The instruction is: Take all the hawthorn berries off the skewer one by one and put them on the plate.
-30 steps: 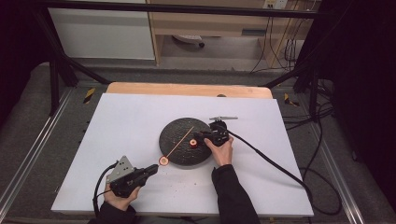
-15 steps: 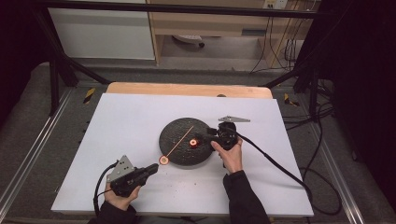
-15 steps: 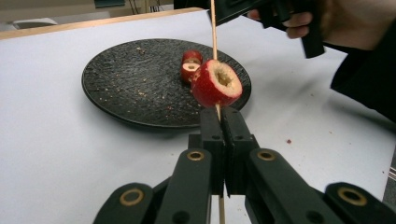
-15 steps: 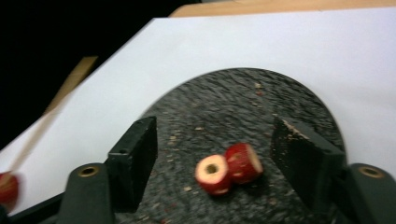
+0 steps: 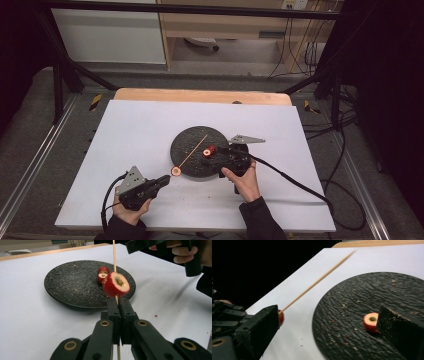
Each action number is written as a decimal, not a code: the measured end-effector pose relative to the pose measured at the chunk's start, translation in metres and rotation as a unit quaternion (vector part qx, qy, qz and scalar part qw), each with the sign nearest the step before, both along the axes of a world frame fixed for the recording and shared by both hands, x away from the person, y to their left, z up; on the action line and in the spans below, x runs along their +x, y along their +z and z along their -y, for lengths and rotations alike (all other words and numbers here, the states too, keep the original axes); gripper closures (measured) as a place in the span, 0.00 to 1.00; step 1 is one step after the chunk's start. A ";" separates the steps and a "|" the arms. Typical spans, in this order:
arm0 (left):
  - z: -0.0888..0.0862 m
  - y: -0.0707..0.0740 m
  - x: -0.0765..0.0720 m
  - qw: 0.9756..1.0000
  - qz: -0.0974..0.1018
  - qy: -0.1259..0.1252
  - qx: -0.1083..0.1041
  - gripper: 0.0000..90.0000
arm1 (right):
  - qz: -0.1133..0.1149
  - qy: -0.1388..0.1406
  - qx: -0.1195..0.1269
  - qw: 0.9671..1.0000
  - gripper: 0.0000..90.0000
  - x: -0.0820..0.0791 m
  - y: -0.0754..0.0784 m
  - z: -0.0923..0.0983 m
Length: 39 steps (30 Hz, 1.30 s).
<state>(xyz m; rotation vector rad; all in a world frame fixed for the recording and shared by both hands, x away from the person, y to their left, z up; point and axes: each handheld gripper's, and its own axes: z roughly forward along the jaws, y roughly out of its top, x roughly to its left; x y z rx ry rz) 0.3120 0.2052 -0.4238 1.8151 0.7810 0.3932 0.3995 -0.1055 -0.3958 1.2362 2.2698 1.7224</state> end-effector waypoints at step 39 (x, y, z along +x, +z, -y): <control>0.014 -0.004 0.000 1.000 0.003 -0.005 0.009 0.98 | -0.091 0.097 0.047 0.990 0.67 -0.010 -0.027 -0.061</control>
